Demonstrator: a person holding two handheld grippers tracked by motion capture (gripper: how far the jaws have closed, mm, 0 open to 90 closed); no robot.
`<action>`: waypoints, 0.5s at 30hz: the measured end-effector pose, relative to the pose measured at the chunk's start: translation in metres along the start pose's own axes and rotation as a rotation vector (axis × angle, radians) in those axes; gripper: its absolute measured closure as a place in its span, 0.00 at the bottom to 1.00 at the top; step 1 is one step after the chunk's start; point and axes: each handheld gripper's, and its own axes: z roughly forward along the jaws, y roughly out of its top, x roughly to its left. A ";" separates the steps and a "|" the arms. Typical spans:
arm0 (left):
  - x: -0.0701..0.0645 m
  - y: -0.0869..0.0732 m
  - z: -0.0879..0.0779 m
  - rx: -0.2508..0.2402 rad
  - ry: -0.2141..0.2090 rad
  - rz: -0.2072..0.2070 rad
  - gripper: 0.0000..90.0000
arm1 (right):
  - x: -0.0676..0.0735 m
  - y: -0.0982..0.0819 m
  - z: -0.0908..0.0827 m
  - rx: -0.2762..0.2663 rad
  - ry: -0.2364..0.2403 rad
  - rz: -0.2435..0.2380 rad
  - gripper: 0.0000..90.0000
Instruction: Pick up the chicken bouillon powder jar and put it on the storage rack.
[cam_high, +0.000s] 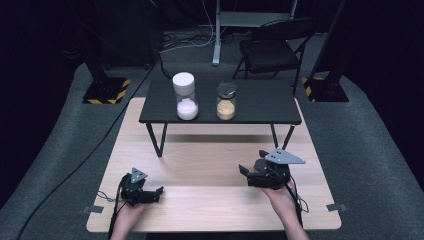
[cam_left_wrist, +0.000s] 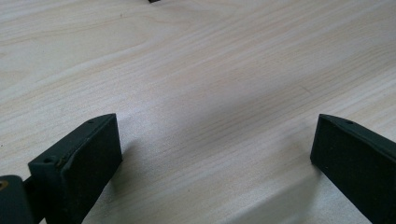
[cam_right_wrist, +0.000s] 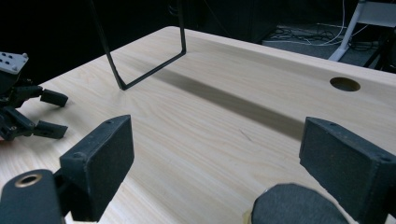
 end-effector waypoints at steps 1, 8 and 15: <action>0.000 0.000 0.000 0.000 0.000 0.000 0.02 | 0.000 0.000 0.000 0.000 0.000 0.000 0.10; 0.000 0.000 0.000 0.000 0.000 0.000 0.02 | 0.003 -0.016 -0.003 0.007 -0.002 0.000 0.11; 0.000 0.000 0.000 0.000 0.000 0.000 0.02 | 0.002 -0.032 -0.003 0.023 0.001 0.018 0.11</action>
